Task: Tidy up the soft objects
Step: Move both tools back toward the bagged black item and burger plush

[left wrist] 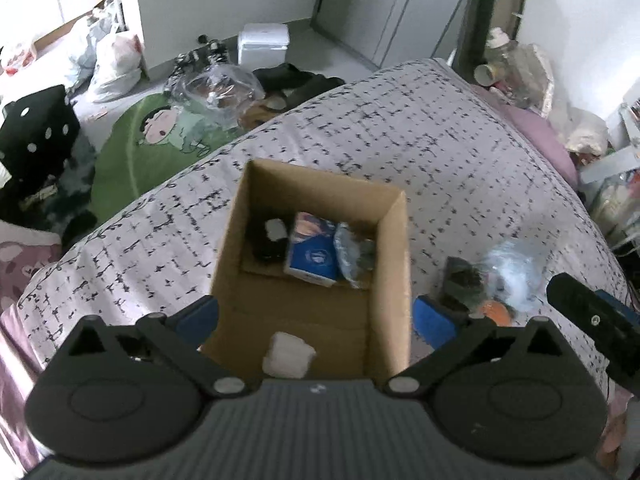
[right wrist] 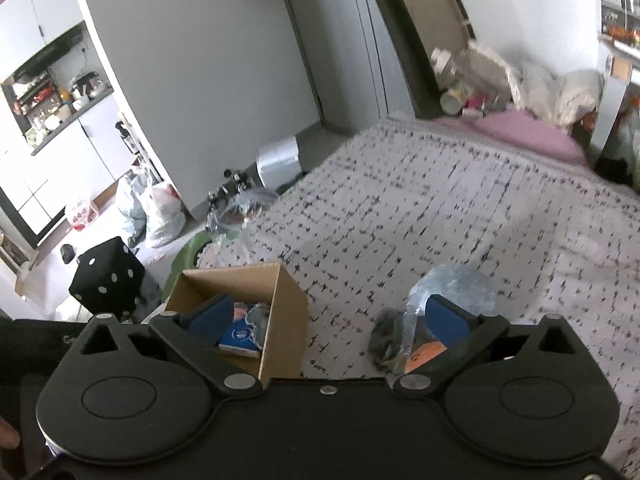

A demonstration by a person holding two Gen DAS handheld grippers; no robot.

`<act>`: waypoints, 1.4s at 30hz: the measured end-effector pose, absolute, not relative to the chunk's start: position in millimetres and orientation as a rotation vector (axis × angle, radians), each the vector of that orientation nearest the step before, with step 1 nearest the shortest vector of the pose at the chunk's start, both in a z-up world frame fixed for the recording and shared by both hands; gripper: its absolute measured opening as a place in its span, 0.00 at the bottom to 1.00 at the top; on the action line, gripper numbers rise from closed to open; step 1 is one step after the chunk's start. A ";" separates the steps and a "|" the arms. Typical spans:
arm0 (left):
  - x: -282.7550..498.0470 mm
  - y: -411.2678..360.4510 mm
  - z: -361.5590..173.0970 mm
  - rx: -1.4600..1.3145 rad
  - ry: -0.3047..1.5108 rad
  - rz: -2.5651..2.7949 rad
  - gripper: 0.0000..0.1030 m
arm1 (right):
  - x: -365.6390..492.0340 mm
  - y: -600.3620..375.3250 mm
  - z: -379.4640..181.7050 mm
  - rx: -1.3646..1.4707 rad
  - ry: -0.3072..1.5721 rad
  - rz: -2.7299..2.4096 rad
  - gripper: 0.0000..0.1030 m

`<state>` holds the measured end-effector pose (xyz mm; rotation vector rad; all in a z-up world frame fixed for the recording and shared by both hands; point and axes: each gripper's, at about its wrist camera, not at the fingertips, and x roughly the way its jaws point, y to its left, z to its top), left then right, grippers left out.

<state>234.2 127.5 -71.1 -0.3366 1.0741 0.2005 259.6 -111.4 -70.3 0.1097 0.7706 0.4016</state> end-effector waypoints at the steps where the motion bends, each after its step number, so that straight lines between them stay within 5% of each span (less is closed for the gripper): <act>1: 233.7 124.3 -69.0 -0.333 1.069 0.197 1.00 | 258.2 -114.9 -69.1 0.104 0.763 0.397 1.00; 25: 222.9 46.9 -57.3 -0.252 1.057 0.120 1.00 | 232.5 -223.7 -85.7 0.229 0.754 0.294 1.00; 42: 240.6 7.8 -68.2 -0.163 1.115 0.155 0.99 | 251.3 -260.9 -126.5 0.463 0.918 0.263 1.00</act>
